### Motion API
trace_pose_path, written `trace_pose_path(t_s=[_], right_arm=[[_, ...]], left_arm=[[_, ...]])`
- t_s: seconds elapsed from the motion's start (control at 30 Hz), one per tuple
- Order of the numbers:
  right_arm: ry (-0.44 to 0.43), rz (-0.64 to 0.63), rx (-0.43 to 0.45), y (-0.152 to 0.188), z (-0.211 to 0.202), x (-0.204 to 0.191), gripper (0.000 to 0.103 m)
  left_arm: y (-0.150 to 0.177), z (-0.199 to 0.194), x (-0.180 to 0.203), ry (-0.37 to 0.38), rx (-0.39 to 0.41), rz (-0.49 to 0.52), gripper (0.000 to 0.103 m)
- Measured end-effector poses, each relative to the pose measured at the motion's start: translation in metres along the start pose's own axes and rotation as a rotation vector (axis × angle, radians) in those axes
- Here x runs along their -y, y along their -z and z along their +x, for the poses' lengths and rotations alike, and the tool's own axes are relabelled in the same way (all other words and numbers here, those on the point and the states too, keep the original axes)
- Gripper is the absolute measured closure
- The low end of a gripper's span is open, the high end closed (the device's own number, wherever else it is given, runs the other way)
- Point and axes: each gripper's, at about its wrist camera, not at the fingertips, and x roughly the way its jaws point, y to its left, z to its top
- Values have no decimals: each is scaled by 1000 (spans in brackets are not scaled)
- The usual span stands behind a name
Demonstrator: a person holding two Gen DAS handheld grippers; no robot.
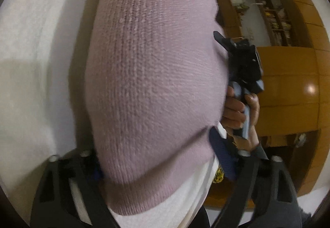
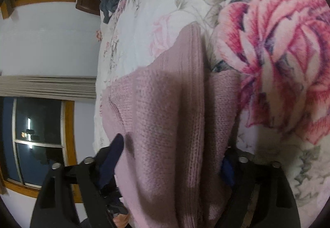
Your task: Fold small clothes
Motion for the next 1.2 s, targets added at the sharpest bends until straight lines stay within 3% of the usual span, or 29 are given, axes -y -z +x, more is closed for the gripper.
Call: trace_pose_path(t_s=[0.07,0.27,0.57,0.73,0.9,1.0,1.13,1.2], right_arm=[[-6,2,14,2,2,1,47],[-18,2,68,9,-5,0,54],[-50,-28,103,29,-21,-29,56],[-83,-55,99,50,-21,-56,57],[-146,-66,68,83,-4,-84,57],[-191,-65,22,119,24,-102,57],[-199,-85,-55,169,61,-115,57],[-166,-90,-93,188,81,-112,56]], left_arm=[[-1,1,-3,-20,1,-28,49],[2,-6,6,-48,1,-9,64],[6,-32,32,-103,35,73,71],[22,-66,42,-108,50,104,71],[65,-120,34,-110,88,114,71],[97,-147,21,-114,112,91,71],[158,-173,-15,-129,124,51,71],[182,-173,-45,-130,109,-21,69]])
